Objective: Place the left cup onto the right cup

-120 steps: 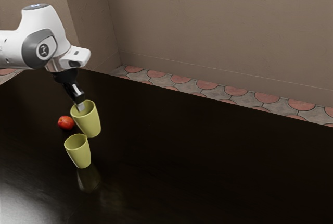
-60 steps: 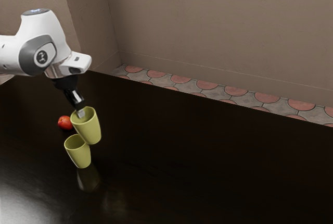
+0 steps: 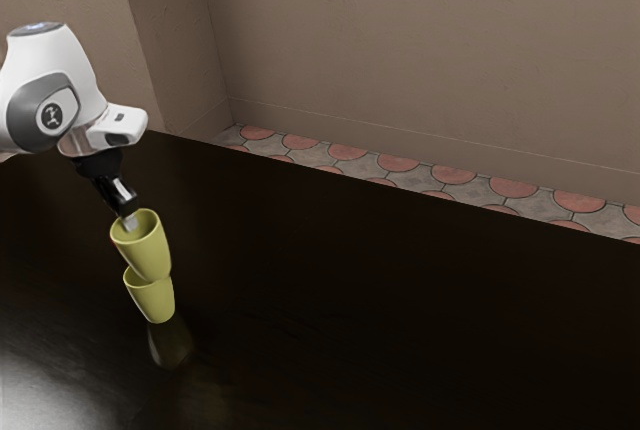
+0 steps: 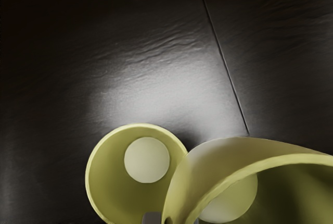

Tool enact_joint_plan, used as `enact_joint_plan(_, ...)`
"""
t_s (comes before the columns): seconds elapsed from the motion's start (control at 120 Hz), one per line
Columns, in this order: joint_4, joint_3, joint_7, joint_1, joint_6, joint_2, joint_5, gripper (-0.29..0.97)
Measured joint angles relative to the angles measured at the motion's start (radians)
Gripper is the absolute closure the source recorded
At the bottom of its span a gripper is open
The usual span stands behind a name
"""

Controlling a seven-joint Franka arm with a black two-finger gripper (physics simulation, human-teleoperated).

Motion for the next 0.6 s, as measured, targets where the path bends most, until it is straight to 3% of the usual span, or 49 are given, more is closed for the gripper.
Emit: enact_joint_plan(0.6,0.012,0.0,-0.015,0.08,0.032,0.067,0.007,0.79)
